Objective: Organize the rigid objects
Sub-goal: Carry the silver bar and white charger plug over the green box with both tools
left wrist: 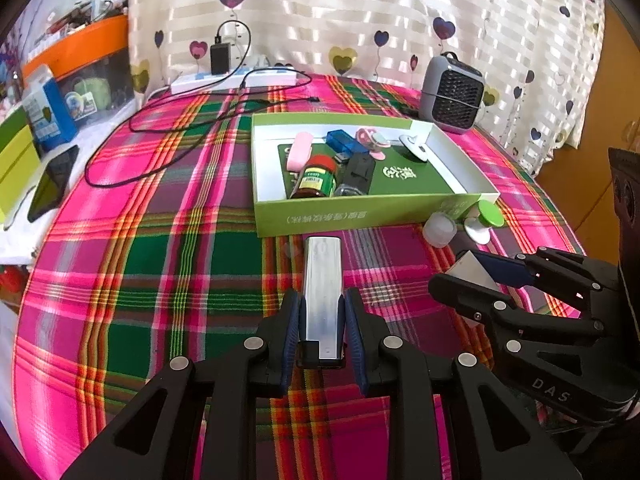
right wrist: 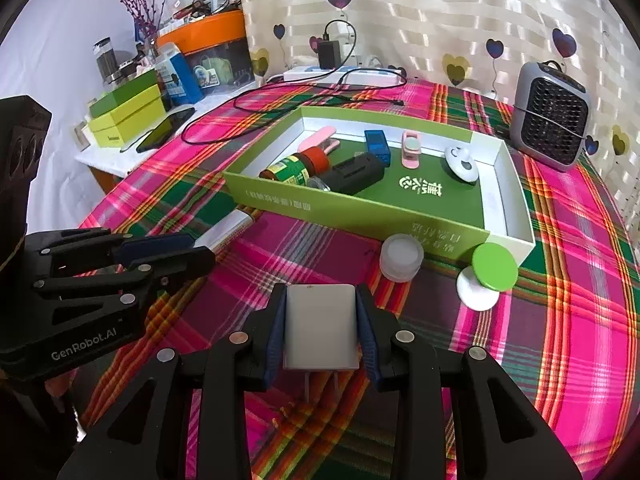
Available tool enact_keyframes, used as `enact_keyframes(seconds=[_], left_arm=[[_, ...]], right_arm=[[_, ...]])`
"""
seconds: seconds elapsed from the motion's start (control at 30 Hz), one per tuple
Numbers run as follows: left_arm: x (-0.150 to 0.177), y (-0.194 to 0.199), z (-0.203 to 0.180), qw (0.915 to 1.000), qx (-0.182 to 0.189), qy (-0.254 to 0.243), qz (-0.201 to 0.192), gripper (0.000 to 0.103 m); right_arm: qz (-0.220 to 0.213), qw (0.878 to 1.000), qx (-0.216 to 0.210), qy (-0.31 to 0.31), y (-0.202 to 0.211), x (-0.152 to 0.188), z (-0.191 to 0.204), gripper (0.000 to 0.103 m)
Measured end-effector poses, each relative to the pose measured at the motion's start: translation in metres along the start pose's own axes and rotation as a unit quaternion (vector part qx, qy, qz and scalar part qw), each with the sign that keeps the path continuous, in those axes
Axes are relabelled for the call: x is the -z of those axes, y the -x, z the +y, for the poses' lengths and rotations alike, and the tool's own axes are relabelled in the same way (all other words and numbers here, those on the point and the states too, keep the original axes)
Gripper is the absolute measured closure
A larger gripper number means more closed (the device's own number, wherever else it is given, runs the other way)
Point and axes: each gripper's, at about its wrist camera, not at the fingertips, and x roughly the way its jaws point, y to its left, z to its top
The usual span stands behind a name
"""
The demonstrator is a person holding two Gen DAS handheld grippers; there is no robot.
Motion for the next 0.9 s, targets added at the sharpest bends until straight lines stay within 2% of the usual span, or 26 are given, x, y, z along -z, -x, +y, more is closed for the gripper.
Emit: enact_keyframes(seconds=[0.3,0.9], left_arm=[[-0.014,0.011,-0.007,0.9998,0.01,-0.006,-0.014,0.081],[-0.046,-0.004,-0.017,0.9994,0.03,-0.001,-0.018,0.081]], right_arm=[[-0.017,1.0,0.009,-0.016,0.015,-0.009,-0.008,0.069],[-0.032,0.997,0.043,-0.057,0.024,-0.034,-0.046,0.069]])
